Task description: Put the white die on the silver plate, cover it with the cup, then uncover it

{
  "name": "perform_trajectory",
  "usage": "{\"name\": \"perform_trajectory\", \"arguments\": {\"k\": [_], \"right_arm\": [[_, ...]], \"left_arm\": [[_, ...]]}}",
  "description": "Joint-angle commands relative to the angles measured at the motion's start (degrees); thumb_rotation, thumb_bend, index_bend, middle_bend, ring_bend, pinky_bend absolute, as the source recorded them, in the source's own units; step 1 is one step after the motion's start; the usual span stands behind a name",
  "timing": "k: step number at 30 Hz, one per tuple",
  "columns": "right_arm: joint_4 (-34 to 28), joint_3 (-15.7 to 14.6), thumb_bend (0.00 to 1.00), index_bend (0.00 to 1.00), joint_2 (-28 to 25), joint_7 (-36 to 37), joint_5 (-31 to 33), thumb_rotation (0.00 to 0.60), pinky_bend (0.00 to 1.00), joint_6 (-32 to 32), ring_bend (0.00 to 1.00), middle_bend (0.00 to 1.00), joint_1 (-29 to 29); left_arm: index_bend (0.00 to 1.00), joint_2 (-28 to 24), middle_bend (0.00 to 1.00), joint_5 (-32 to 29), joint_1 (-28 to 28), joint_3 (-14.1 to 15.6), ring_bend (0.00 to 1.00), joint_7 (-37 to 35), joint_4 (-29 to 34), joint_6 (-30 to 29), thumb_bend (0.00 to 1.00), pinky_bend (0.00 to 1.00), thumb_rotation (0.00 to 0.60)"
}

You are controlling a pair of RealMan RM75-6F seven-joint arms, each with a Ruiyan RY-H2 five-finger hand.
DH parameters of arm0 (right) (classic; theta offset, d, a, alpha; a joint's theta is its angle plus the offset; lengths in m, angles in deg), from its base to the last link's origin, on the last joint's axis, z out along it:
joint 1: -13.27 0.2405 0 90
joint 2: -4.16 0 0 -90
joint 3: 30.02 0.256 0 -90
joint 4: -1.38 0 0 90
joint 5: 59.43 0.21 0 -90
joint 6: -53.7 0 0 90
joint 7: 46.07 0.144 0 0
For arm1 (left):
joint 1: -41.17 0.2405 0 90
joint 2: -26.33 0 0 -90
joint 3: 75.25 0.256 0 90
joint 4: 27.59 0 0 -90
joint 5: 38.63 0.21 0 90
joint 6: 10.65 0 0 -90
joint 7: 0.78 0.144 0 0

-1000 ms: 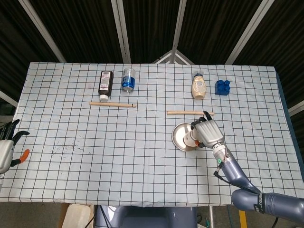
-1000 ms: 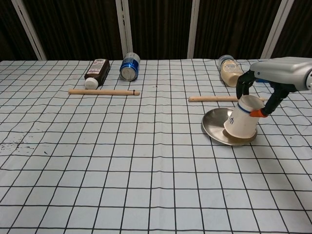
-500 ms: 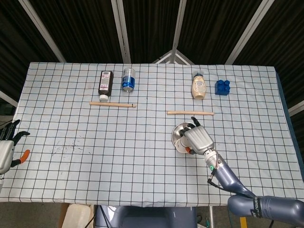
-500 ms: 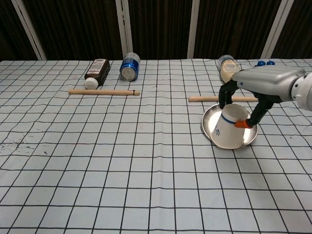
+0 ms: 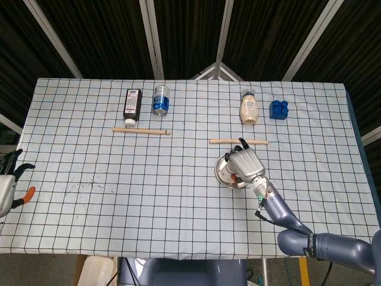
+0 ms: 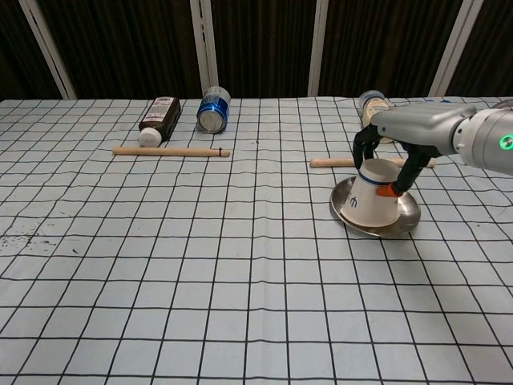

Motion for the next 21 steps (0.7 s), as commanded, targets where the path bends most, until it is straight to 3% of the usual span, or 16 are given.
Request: {"name": "perform_trajectory", "arguments": {"k": [1,21], "right_arm": [[0.4,0.1,0.36,0.45,-0.5,0.7,0.3,0.600,0.00,-0.4,0.23,0.46,0.0],[-0.3,-4.1,0.36,0.46,-1.8,6.1,-8.2,0.600,0.00,4.2,0.23,0.46,-5.6]], "left_arm": [[0.29,0.1,0.00,-0.1,-0.1,0.0,0.00,0.4,0.1,0.1,0.47,0.10,0.600],[0.29,0.4,0.00,-0.2,-0.1,0.2,0.00,1.6,0.4,0.1,0.47,0.10,0.600]]}}
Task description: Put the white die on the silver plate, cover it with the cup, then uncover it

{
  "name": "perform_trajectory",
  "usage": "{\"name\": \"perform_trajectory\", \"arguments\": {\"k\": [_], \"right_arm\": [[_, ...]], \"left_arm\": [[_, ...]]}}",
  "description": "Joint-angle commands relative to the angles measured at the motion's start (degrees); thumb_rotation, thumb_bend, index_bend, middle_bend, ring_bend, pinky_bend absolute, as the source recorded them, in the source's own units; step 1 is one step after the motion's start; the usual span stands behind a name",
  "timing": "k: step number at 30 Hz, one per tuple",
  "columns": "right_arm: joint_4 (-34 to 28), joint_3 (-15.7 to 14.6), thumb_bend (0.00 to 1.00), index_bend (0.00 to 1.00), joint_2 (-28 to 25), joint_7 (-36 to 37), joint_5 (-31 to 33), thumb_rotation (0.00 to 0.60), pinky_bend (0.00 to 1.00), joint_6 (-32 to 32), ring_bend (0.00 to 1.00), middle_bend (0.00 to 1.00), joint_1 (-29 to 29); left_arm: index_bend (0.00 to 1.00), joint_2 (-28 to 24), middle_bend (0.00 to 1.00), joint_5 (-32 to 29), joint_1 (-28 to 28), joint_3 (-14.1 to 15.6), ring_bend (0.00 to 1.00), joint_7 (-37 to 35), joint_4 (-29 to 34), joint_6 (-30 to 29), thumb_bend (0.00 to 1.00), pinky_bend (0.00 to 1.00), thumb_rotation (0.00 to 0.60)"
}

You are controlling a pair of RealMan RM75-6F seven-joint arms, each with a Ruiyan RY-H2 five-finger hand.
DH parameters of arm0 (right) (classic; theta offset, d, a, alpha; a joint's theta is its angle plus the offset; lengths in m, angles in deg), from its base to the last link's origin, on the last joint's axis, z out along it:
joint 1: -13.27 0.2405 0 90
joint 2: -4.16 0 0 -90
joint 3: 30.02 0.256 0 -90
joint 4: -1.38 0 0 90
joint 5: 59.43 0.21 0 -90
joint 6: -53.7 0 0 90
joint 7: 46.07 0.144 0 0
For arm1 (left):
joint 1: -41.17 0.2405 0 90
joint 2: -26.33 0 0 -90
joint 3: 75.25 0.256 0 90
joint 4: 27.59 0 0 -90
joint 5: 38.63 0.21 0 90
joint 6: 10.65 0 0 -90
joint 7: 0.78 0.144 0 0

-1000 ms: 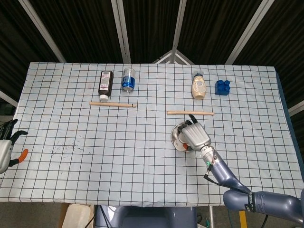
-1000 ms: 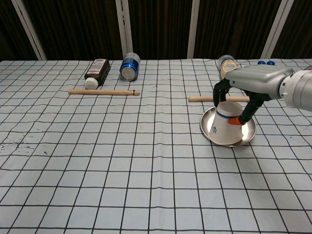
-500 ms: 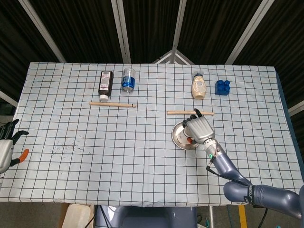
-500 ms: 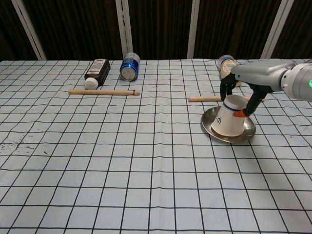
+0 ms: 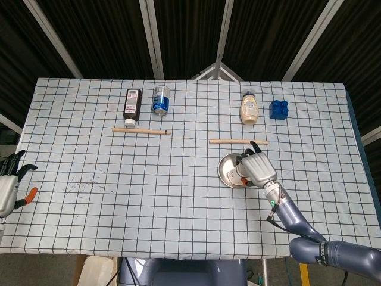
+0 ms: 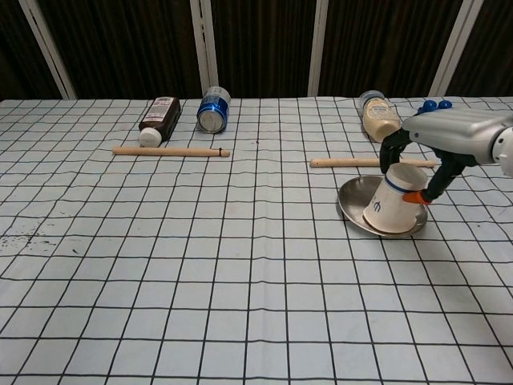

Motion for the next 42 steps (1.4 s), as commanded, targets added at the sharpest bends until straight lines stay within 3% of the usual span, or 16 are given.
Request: {"name": "perform_trajectory", "arguments": {"k": [1,14,26,42], "right_arm": [[-0.5,-0.8,0.36,0.46,0.2,0.0,-1.3,0.600,0.00,1.1,0.23,0.46,-0.9],[4.4,2.2,0.36,0.46,3.4,0.7,0.6,0.600,0.00,-1.5,0.23,0.46,0.9],[8.4,2.7,0.36,0.46,3.6,3.7,0.0,0.600,0.00,-1.9,0.23,0.46,0.1],[1.8,-1.8,0.36,0.46,0.4,4.0,-7.6,0.600,0.00,3.9,0.23,0.46,-5.0]], "left_arm": [[0.30,0.0,0.00,0.0,0.0,0.0,0.00,0.1,0.0,0.0,0.47,0.10,0.600],[0.30,-0.2,0.00,-0.2,0.1,0.0,0.00,0.0,0.1,0.0,0.47,0.10,0.600],[0.30,0.0,0.00,-0.3,0.0,0.0,0.00,0.5,0.0,0.2,0.47,0.10,0.600],[0.30,0.0,0.00,-0.2,0.0,0.2,0.00,0.9,0.4,0.2,0.47,0.10,0.600]]}}
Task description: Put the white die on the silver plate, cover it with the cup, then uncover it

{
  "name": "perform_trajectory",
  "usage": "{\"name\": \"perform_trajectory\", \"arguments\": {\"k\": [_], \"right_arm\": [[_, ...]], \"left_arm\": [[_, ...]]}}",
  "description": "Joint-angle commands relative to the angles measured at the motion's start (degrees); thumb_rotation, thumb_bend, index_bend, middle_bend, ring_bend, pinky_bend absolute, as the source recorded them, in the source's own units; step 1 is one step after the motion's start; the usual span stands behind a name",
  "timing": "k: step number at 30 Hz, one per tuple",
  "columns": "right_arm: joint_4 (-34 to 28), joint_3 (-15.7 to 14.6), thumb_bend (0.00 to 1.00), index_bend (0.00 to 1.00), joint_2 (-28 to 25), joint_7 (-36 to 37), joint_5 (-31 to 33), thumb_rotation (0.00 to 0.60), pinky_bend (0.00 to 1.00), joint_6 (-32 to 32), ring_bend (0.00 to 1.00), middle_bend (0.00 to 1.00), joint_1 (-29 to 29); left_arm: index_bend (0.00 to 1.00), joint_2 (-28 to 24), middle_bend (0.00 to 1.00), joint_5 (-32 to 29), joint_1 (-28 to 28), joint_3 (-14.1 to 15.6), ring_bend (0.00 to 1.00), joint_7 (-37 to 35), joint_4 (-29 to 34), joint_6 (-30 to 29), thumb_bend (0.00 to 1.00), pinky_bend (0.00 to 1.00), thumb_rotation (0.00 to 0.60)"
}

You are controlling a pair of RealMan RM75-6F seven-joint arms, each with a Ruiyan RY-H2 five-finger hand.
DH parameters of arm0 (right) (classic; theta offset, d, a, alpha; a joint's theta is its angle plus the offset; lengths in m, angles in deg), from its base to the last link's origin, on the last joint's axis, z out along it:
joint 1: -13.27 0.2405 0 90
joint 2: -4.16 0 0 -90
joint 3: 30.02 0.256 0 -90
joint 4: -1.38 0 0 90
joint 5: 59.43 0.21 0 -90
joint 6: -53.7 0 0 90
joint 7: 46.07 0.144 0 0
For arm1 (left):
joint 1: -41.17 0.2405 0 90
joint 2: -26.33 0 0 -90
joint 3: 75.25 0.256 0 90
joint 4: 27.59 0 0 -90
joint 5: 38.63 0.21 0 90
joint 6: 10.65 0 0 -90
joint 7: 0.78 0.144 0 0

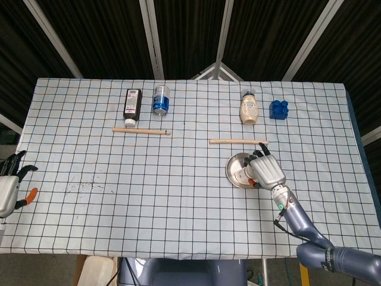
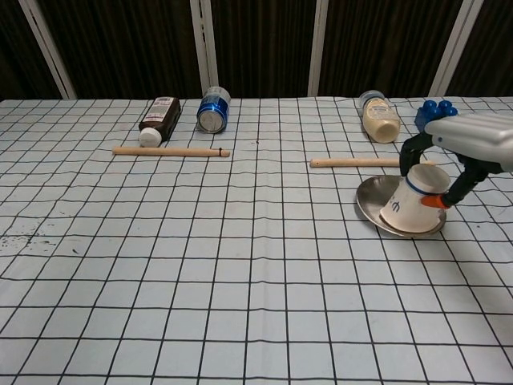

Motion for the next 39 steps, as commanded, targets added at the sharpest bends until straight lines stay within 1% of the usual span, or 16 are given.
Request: {"name": "perform_trajectory", "arguments": {"k": [1,4,7,13,16,20,25,29,35,39], "right_arm": [[-1.3,-1.2,0.36,0.46,0.1,-0.5,-1.8,0.600,0.00,0.9,0.23,0.46,-0.8],[-1.7,-1.2,0.36,0.46,1.1,-1.0,-2.5,0.600,0.00,0.7,0.23,0.46,-0.7],[-1.2,-0.6,0.36,0.46,2.1,-1.6,-2.2,0.600,0.00,-0.2,0.23,0.46,0.0],[0.6,1.9,0.36,0.46,4.0,-1.9,-0.2,0.600,0.00,-2.9,0.23,0.46,2.1],[2.6,3.4,0.36,0.46,4.7,-1.7,1.4,0.600,0.00,-4.5,0.23,0.46,3.4],[4.4,4.3,0.36,0.46,4.6,-1.0,3.0,0.600,0.00,-5.8,0.23,0.46,3.8],[5.5,4.5,0.36,0.46,3.7,0.7,4.1,0.600,0.00,-5.8,0.23,0.46,2.9],[5.7,4.0,0.36,0.46,2.7,2.7,3.6,0.600,0.00,-5.1,0.23,0.46,1.5],[5.3,2.4,0.36,0.46,1.2,6.2,0.8,0.600,0.00,-3.3,0.23,0.46,-1.0],[4.1,1.5,0.36,0.46,0.7,7.2,-1.6,0.600,0.00,-1.9,0.23,0.46,-2.0]], "left_arm": [[0.30,0.0,0.00,0.1,0.0,0.1,0.00,0.1,0.1,0.0,0.47,0.10,0.600],[0.30,0.0,0.00,0.1,0.0,0.1,0.00,0.2,0.2,0.0,0.47,0.10,0.600],[0.30,0.0,0.00,0.1,0.1,0.1,0.00,0.2,0.2,-0.1,0.47,0.10,0.600],[0.30,-0.1,0.00,-0.2,0.0,0.0,0.00,-0.1,0.0,0.1,0.47,0.10,0.600],[0.30,-0.1,0.00,-0.2,-0.1,0.0,0.00,-0.2,-0.2,0.4,0.47,0.10,0.600],[0.30,-0.1,0.00,-0.3,-0.1,-0.1,0.00,-0.3,-0.2,0.3,0.47,0.10,0.600],[0.30,0.0,0.00,-0.5,-0.2,-0.1,0.00,-0.2,-0.4,0.6,0.47,0.10,0.600],[0.30,0.1,0.00,-0.4,-0.3,0.0,0.00,0.3,-0.3,0.8,0.47,0.10,0.600],[0.31,0.2,0.00,-0.5,-0.2,0.0,0.00,0.8,0.0,0.4,0.47,0.10,0.600],[0.31,0.3,0.00,-0.4,-0.3,0.1,0.00,1.1,0.0,0.6,0.47,0.10,0.600]]}}
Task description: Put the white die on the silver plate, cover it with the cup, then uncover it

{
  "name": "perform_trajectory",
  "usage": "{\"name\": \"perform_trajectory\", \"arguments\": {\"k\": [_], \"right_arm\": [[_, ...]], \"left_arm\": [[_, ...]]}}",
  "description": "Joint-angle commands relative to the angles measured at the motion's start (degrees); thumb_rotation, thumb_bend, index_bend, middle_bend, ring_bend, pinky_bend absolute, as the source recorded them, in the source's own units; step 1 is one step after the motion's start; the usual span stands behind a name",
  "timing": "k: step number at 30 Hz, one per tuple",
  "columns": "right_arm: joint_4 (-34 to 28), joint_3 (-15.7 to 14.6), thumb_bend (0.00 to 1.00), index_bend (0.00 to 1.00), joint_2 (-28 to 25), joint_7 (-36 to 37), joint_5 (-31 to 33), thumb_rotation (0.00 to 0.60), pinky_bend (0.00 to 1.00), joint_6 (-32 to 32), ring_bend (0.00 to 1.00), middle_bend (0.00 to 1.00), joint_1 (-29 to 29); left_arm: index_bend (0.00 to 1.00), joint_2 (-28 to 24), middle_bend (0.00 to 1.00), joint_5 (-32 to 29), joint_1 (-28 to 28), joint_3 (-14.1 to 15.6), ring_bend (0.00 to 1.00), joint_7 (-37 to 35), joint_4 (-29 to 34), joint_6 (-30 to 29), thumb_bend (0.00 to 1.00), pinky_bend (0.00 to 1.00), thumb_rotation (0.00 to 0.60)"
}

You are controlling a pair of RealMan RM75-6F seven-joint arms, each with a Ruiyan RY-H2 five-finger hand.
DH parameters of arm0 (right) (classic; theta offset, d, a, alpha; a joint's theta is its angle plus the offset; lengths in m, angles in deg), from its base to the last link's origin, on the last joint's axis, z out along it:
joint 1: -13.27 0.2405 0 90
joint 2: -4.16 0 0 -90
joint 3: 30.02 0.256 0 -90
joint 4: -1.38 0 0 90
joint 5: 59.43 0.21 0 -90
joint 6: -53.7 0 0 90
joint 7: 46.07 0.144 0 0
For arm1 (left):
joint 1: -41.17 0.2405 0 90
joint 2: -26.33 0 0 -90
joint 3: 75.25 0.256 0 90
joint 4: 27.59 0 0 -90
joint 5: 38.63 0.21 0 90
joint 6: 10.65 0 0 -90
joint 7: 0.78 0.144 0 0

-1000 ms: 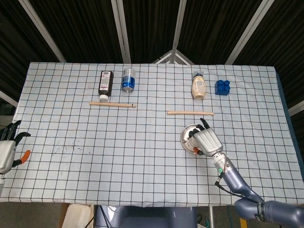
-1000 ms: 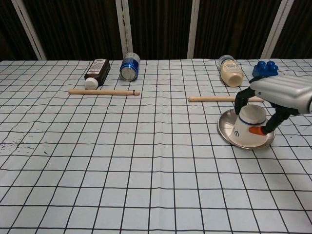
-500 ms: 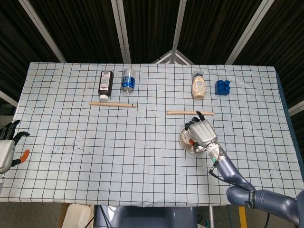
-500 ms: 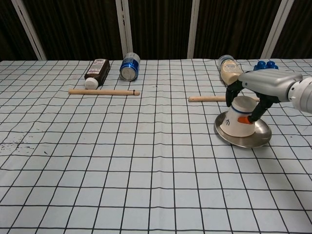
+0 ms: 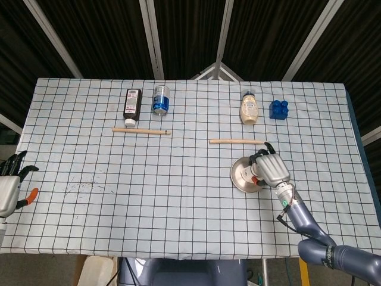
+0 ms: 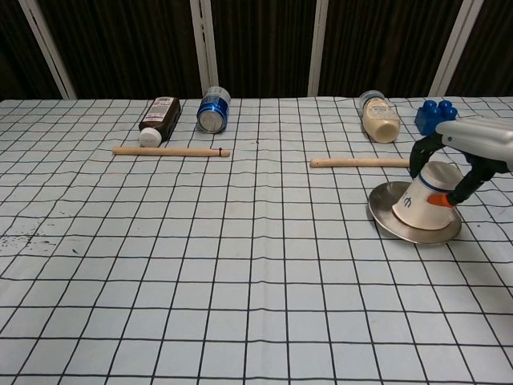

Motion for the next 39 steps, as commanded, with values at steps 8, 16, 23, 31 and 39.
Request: {"name": "perform_trajectory", "arguments": {"k": [8,16,23,31,39], "right_arm": [[-3.0,-0.7,0.36,0.46,0.4,-0.2,-4.0,0.600,0.00,1.6,0.23,0.46,-0.3],[-2.1,0.5,0.36,0.46,1.5,-0.5,-2.6,0.600,0.00,0.0,0.23,0.46,0.6],[-0.6,2.6,0.36,0.46,1.0,0.1,-1.4,0.600,0.00,-1.0,0.23,0.46,1.8],[-6.1,2.7,0.36,0.46,-4.8,-2.4,0.1,0.600,0.00,-0.1,0.23,0.46,0.5],[-8.8,4.1,0.36,0.46,-7.5,-7.5,1.7,0.600,0.00,2.8,0.23,0.46,0.6]], "left_arm": [[0.31,-0.1,0.00,0.2,0.2,0.0,0.00,-0.2,0.2,-0.4,0.47,0.10,0.600],[0.31,-0.3,0.00,0.3,0.1,0.0,0.00,-0.9,0.0,-0.2,0.47,0.10,0.600],[0.31,-0.2,0.00,0.1,0.1,0.0,0.00,-0.6,0.0,-0.2,0.47,0.10,0.600],[0.31,-0.1,0.00,-0.1,-0.1,0.0,0.00,-0.3,-0.1,0.1,0.47,0.10,0.600],[0.31,0.0,0.00,0.4,0.1,0.2,0.00,0.1,0.3,-0.2,0.47,0.10,0.600]]}}
